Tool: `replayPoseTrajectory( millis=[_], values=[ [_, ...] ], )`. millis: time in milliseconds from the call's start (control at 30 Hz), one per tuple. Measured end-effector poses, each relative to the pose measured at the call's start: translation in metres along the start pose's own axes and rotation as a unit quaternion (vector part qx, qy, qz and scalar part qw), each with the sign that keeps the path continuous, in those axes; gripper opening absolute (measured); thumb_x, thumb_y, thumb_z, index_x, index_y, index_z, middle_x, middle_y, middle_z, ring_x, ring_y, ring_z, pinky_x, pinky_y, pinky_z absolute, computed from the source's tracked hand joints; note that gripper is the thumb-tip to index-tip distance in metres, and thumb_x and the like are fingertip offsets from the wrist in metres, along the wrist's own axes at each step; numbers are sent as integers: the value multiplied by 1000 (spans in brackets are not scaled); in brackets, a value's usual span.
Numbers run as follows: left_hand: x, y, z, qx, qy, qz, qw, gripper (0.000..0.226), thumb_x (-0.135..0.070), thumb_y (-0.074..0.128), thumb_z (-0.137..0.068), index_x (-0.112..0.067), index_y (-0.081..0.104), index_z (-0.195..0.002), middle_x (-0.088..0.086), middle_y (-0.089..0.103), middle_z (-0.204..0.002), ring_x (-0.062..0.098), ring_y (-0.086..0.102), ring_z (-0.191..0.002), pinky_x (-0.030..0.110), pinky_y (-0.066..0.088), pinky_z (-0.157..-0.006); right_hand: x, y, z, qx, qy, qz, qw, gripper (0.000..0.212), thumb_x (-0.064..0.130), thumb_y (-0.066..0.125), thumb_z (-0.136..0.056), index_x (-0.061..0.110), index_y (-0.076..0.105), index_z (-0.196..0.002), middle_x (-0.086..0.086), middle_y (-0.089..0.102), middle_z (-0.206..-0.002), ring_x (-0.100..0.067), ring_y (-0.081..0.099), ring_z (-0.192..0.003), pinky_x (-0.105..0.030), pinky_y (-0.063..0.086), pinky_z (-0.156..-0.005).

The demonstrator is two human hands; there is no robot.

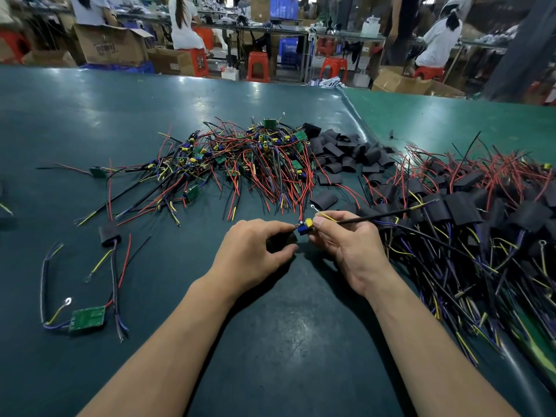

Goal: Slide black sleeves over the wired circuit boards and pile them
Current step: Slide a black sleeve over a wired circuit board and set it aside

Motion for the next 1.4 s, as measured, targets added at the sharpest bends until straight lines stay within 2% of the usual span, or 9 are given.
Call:
replayPoseTrajectory(
  millis=[100, 200, 333, 533, 667, 833, 967, 1100, 1400],
  values=[
    [-6, -8, 0, -36, 23, 23, 999, 34, -14, 81, -79, -14, 74, -112, 2, 76, -99, 20, 71, -93, 42, 55, -86, -1, 0, -1, 2, 1, 4, 1000, 12, -5, 71, -82, 7, 68, -81, -8, 73, -76, -17, 70, -69, -24, 57, -63],
    [-6, -10, 0, -49, 22, 83, 995, 44, -10, 82, -78, -13, 69, -120, -3, 74, -110, 3, 68, -105, 30, 52, -99, -1, 1, -1, 12, -2, 9, 1000, 10, -3, 73, -80, 6, 70, -82, -10, 73, -79, -20, 71, -74, -24, 57, -65],
    [-1, -4, 0, -28, 5, 124, 992, 47, -10, 82, -78, -18, 66, -121, -4, 74, -110, -6, 65, -106, 18, 47, -100, -1, 0, -2, 10, 10, -23, 1000, 19, 4, 79, -67, 4, 68, -84, -11, 73, -78, -22, 72, -72, -25, 58, -66],
    [-2, -2, 0, -26, 15, 189, 982, 53, -7, 80, -78, -27, 60, -123, -9, 73, -111, 3, 67, -106, 30, 53, -97, -3, -1, -1, -7, 19, -53, 998, 26, 6, 79, -59, 2, 65, -80, -9, 72, -74, -21, 71, -65, -24, 60, -64],
    [0, 2, 0, -14, 6, 210, 978, 50, -5, 79, -78, -22, 60, -121, -9, 73, -111, 4, 67, -107, 33, 53, -98, -3, 1, 0, 0, 34, -74, 997, 13, 4, 78, -61, 6, 69, -70, -10, 72, -74, -18, 70, -66, -22, 59, -63],
    [-3, 3, -1, -12, 14, 236, 972, 51, 0, 79, -78, -18, 59, -121, -6, 72, -113, 6, 66, -110, 27, 51, -99, -7, 4, 2, 17, 71, -98, 993, 18, 6, 76, -65, 0, 67, -79, -10, 71, -78, -15, 70, -68, -21, 59, -63],
    [-3, 2, 0, -9, 18, 236, 971, 50, -2, 77, -80, -18, 59, -123, -5, 71, -115, 6, 65, -112, 29, 51, -101, -7, 6, 4, 26, 88, -107, 990, 18, 7, 74, -67, -1, 66, -81, -10, 73, -77, -14, 70, -67, -20, 60, -67],
    [-3, 3, -1, -1, 16, 232, 973, 49, -5, 76, -82, -24, 58, -124, -10, 72, -115, 5, 66, -111, 29, 51, -101, -9, 7, 5, 30, 96, -111, 989, 20, 8, 75, -68, -1, 66, -83, -11, 73, -78, -14, 71, -66, -19, 58, -63],
    [-9, -1, 0, -26, 52, 194, 979, 42, 0, 73, -84, -12, 61, -122, -6, 71, -115, 3, 65, -110, 24, 51, -98, -1, 16, 7, 52, 6, -8, 999, 13, 9, 79, -62, 7, 70, -71, -13, 72, -76, -20, 71, -73, -25, 58, -67]
  ],
)
Point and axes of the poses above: each hand's wrist, its own z-axis away from the middle knuckle, its own y-axis out of the palm, x = y × z, the point moved 10 cm from there along -z, towards the middle knuckle
